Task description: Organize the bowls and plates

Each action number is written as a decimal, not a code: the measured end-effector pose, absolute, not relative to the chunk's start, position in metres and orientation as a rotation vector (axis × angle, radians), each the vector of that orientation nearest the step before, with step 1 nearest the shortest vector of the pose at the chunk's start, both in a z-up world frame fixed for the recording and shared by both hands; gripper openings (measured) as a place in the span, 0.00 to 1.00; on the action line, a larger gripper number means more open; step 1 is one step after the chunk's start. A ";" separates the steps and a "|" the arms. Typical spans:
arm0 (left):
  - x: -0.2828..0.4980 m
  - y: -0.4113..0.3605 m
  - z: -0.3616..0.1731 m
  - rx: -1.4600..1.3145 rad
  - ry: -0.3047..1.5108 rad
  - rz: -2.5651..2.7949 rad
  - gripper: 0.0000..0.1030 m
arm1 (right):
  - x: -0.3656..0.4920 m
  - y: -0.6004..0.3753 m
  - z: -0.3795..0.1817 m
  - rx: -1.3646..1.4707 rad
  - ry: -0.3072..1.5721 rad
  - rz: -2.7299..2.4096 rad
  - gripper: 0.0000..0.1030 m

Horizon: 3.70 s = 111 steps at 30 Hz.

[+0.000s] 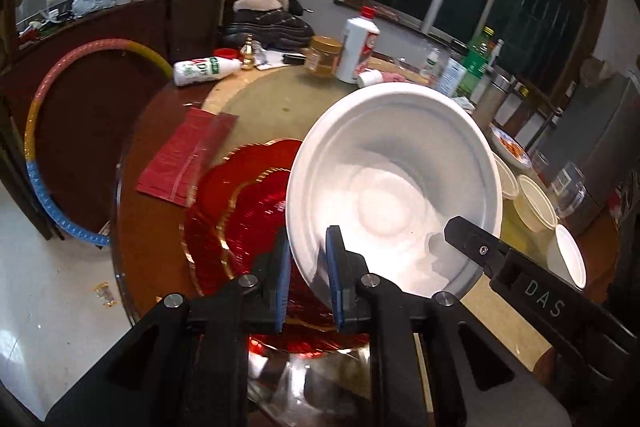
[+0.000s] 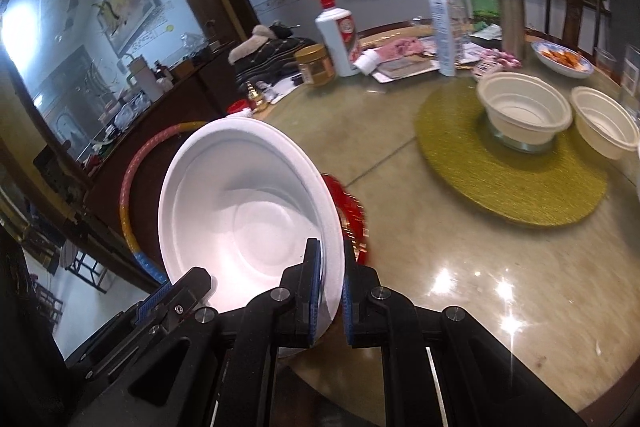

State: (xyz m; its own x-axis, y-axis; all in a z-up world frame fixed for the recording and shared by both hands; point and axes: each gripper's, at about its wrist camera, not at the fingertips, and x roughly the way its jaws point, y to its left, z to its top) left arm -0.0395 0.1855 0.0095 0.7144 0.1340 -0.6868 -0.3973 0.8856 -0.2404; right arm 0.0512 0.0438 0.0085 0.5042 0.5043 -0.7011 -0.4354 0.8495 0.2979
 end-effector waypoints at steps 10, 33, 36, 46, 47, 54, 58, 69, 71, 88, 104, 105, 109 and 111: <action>-0.037 0.200 -0.005 -0.380 0.758 0.362 0.14 | 0.062 0.066 -0.011 0.072 0.925 0.636 0.09; -0.028 0.206 -0.020 -0.331 0.814 0.425 0.14 | 0.069 0.076 -0.034 0.073 0.987 0.699 0.09; -0.027 0.206 -0.021 -0.335 0.823 0.430 0.15 | 0.068 0.078 -0.034 0.065 0.990 0.700 0.09; -0.026 0.207 -0.025 -0.329 0.844 0.444 0.15 | 0.067 0.083 -0.040 0.039 1.008 0.690 0.10; -0.026 0.207 -0.026 -0.330 0.846 0.443 0.15 | 0.066 0.083 -0.040 0.037 1.009 0.689 0.10; -0.026 0.207 -0.027 -0.323 0.843 0.447 0.15 | 0.065 0.086 -0.041 0.024 1.013 0.678 0.10; -0.028 0.208 -0.026 -0.321 0.838 0.452 0.15 | 0.064 0.089 -0.041 0.017 1.013 0.675 0.10; -0.031 0.209 -0.025 -0.313 0.822 0.456 0.15 | 0.061 0.091 -0.039 0.009 1.006 0.670 0.10; -0.031 0.208 -0.024 -0.311 0.821 0.456 0.15 | 0.061 0.091 -0.038 0.009 1.006 0.669 0.11; -0.033 0.210 -0.023 -0.316 0.820 0.456 0.15 | 0.060 0.094 -0.039 -0.006 1.019 0.662 0.15; -0.030 0.212 -0.019 -0.318 0.809 0.478 0.15 | 0.065 0.090 -0.040 0.009 1.023 0.638 0.24; -0.030 0.214 -0.020 -0.326 0.809 0.479 0.15 | 0.066 0.089 -0.040 0.017 1.024 0.637 0.24; -0.033 0.218 -0.019 -0.371 0.793 0.476 0.15 | 0.068 0.083 -0.038 0.037 1.019 0.626 0.27; -0.036 0.219 -0.017 -0.395 0.782 0.473 0.24 | 0.070 0.079 -0.037 0.060 1.020 0.624 0.39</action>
State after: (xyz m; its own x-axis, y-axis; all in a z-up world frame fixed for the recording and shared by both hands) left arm -0.0360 0.2195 -0.0172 0.6157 0.2560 -0.7452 -0.5405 0.8254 -0.1629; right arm 0.0698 0.0789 -0.0373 0.3664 0.5126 -0.7765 -0.4579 0.8258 0.3291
